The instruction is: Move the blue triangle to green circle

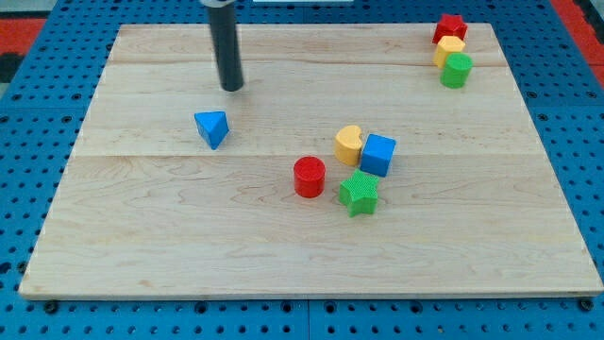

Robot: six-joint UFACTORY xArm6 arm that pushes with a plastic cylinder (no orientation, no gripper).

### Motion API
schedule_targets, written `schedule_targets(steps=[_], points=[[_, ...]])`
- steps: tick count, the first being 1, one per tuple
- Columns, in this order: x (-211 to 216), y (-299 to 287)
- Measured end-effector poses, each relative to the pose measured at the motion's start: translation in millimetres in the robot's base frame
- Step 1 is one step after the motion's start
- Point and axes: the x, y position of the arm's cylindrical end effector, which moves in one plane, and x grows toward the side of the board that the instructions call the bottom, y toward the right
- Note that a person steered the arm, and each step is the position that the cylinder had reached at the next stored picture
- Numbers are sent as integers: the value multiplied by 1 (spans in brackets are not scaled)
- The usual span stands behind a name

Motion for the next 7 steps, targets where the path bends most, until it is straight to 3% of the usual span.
schedule_targets(steps=[2, 4, 7], points=[[56, -46], [120, -49], [103, -25]])
